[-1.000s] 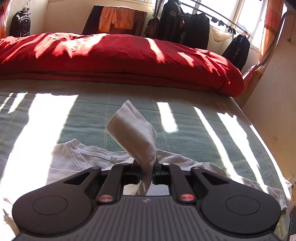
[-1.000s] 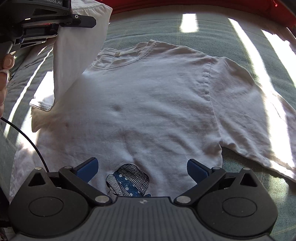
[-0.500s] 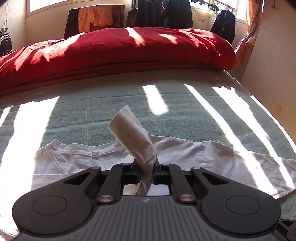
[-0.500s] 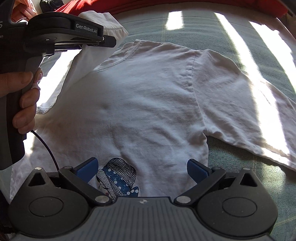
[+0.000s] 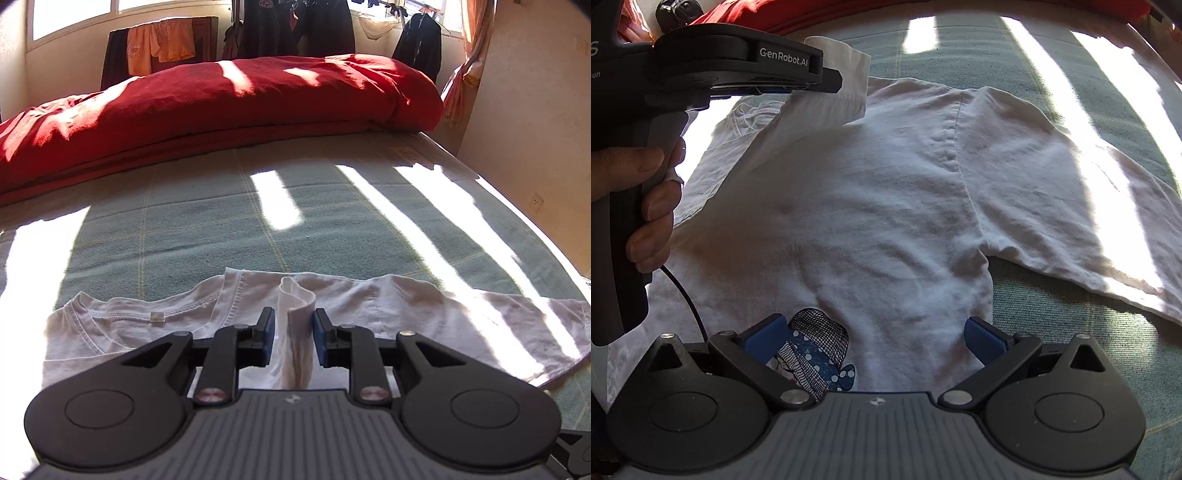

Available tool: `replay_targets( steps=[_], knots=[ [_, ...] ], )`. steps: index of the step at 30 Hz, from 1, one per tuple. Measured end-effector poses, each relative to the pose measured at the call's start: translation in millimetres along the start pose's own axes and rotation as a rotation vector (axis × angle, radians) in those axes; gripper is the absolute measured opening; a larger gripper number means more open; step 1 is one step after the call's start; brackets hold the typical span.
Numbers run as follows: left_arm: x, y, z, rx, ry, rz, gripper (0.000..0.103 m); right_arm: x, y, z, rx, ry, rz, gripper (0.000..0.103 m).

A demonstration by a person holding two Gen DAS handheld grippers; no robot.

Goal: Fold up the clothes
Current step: 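Carry the lifted sleeve across the shirt body with the left gripper, then release, then move the open left gripper back along the folded sleeve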

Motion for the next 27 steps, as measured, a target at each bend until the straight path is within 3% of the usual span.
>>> replay_targets(
  steps=[8, 11, 21, 27],
  knots=[
    [-8.5, 12.1, -10.5, -0.016, -0.029, -0.010, 0.027, 1.8, -3.3, -10.0, -0.001, 0.008, 0.003, 0.103],
    [-20.7, 16.7, -26.9, 0.004, -0.057, -0.032, 0.034, 3.7, -6.5, -18.8, 0.003, 0.023, 0.000, 0.103],
    [-83.1, 39.7, -131.7, 0.221, -0.147, -0.123, 0.034, 11.8, -31.2, -70.4, 0.030, 0.136, -0.029, 0.103],
    [-108.1, 52.3, -197.5, 0.323, -0.084, -0.147, 0.034, 24.9, -50.8, -117.4, 0.049, 0.240, -0.034, 0.103]
  ],
)
Point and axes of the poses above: each gripper's, at about its wrist camera, not at the fingertips, and y roughly against the way its jaws point, z to its right, x to its top, the point moved 5 cm from there along -y, roughly the way its jaws point, and after that the axes turned 11 degrees about x, right-handed, at the moved point
